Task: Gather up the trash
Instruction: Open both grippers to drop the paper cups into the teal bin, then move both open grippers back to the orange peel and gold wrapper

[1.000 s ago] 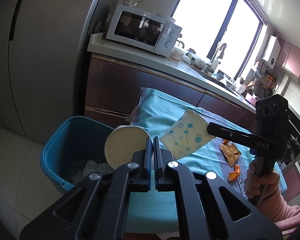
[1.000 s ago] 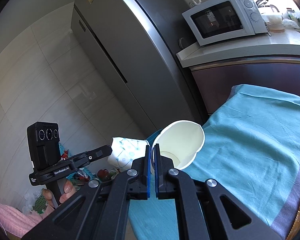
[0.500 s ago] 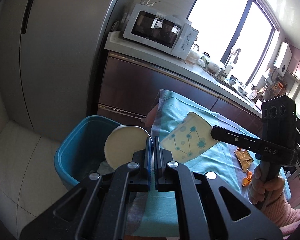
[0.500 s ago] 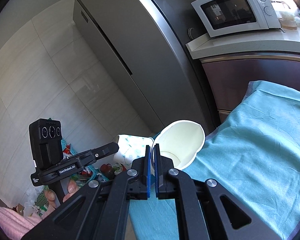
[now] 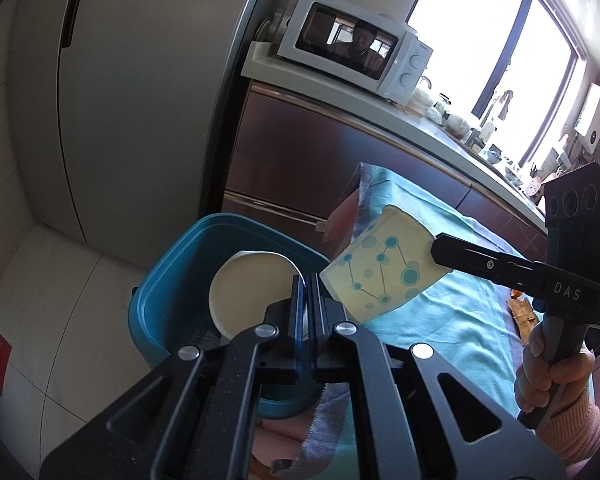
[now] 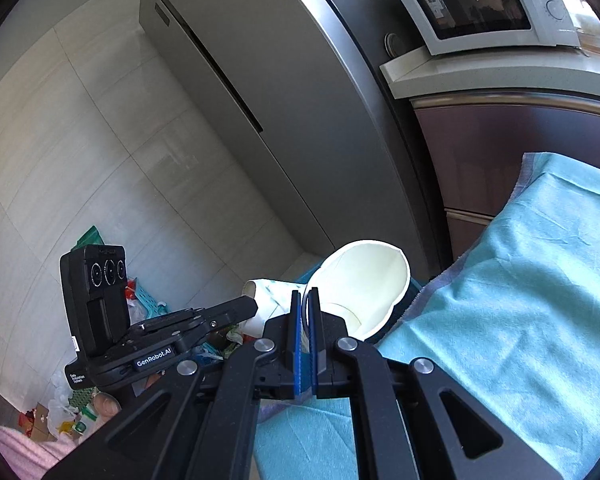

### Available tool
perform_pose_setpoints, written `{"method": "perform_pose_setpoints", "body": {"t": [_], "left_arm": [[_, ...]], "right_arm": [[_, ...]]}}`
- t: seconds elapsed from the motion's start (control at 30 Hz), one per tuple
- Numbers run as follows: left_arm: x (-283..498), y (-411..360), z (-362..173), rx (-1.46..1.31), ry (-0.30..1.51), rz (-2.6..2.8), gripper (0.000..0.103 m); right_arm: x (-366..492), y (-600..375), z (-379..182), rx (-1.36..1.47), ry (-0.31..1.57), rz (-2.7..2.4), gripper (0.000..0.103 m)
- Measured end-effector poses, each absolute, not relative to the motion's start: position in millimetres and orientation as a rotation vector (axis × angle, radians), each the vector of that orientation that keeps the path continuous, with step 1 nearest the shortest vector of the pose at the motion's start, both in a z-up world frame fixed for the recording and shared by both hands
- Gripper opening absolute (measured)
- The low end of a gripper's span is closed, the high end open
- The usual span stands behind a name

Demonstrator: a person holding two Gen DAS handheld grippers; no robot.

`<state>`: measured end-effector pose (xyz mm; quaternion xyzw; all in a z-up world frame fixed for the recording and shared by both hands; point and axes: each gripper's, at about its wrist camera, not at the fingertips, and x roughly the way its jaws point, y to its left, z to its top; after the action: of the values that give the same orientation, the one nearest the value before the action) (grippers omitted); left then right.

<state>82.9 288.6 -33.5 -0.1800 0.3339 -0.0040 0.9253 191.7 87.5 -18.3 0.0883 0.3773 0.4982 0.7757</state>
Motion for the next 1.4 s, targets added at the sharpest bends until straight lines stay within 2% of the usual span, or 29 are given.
{"method": "perform_pose_setpoints", "body": {"t": [0.47, 0.67, 0.9, 1.03, 1.13, 1.27, 1.33, 1.4], "left_arm": [[120.2, 298.1, -74.9, -0.389, 0.771, 0.059, 0.002], [137.5, 300.0, -94.4, -0.415, 0.795, 0.084, 0.003], [142.2, 297.9, -104.5, -0.436, 0.798, 0.075, 0.004], [133.7, 294.1, -100.1, -0.43, 0.782, 0.064, 0.005], [125.0, 289.3, -92.8, -0.42, 0.764, 0.042, 0.016], [109.5, 272.7, -73.8, -0.384, 0.716, -0.007, 0.03], [102.0, 259.4, -63.3, -0.363, 0.689, -0.046, 0.041], [96.2, 243.3, -53.3, -0.338, 0.665, -0.091, 0.046]], "right_arm": [[198.7, 122.5, -48.1, 0.133, 0.924, 1.039, 0.003], [197.6, 130.0, -53.7, 0.121, 0.943, 1.022, 0.006], [200.0, 123.3, -54.8, 0.138, 0.943, 1.015, 0.006], [199.6, 114.1, -53.9, 0.152, 0.944, 1.011, 0.01], [197.3, 105.7, -50.0, 0.159, 0.937, 1.01, 0.011], [185.6, 88.4, -37.4, 0.14, 0.89, 1.008, 0.025], [177.8, 76.1, -30.4, 0.13, 0.864, 1.0, 0.027], [170.2, 59.2, -23.8, 0.132, 0.835, 0.981, 0.032]]}}
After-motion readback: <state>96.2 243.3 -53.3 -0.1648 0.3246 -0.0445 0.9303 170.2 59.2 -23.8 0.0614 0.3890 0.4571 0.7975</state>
